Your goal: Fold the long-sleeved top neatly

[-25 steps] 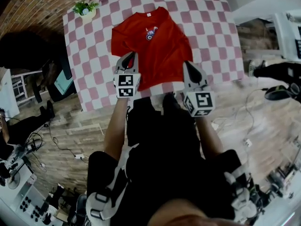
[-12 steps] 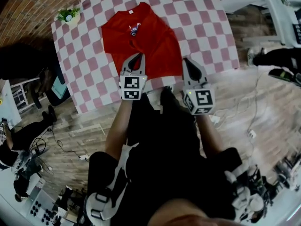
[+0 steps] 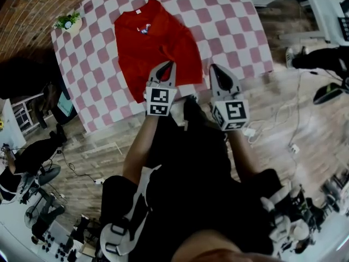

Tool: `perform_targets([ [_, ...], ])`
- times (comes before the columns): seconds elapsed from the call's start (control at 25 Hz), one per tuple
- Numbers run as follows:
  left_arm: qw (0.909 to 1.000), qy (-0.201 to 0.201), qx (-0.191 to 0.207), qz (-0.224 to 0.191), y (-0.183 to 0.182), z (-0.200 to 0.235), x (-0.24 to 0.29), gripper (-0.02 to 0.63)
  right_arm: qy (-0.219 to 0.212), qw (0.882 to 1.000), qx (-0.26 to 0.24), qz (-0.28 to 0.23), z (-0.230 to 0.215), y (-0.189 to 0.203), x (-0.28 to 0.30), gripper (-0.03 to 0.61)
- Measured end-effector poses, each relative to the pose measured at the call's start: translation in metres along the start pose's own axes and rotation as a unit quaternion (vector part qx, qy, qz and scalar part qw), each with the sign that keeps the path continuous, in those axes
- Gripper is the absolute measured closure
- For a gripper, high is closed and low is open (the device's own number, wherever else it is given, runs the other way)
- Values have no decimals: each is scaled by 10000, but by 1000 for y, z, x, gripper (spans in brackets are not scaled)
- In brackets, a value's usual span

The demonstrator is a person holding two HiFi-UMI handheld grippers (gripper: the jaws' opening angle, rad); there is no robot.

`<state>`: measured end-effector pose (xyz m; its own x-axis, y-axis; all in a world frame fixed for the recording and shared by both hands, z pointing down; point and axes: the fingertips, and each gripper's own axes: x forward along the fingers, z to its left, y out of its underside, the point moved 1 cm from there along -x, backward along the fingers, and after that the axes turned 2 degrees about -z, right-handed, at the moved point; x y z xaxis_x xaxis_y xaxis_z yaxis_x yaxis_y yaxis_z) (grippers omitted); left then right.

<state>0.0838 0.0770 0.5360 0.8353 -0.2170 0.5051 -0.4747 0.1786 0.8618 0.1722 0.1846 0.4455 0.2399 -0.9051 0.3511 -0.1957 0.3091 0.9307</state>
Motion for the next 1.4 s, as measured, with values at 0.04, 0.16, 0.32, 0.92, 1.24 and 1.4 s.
perform_targets([
  [0.04, 10000, 41, 14, 17, 1, -6, 3, 597, 14, 10000, 19, 29, -3, 2, -1, 571],
  [0.16, 9998, 157, 28, 73, 7, -23, 14, 597, 44, 10000, 49, 33, -10, 5, -3, 571],
  [0.32, 9994, 309, 70, 168, 16, -43, 28, 596, 37, 10000, 27, -16, -17, 8, -5, 571],
  [0.92, 9946, 815, -19, 640, 59, -86, 67, 594, 150, 9997, 119, 172, -42, 23, -17, 571],
  [1.24, 9951, 730, -159, 654, 61, -91, 63, 533, 46, 9998, 131, 137, -41, 21, -20, 571],
  [1.4, 9982, 330, -264, 429, 48, -76, 48, 593, -148, 9998, 63, 79, -36, 18, -17, 571],
])
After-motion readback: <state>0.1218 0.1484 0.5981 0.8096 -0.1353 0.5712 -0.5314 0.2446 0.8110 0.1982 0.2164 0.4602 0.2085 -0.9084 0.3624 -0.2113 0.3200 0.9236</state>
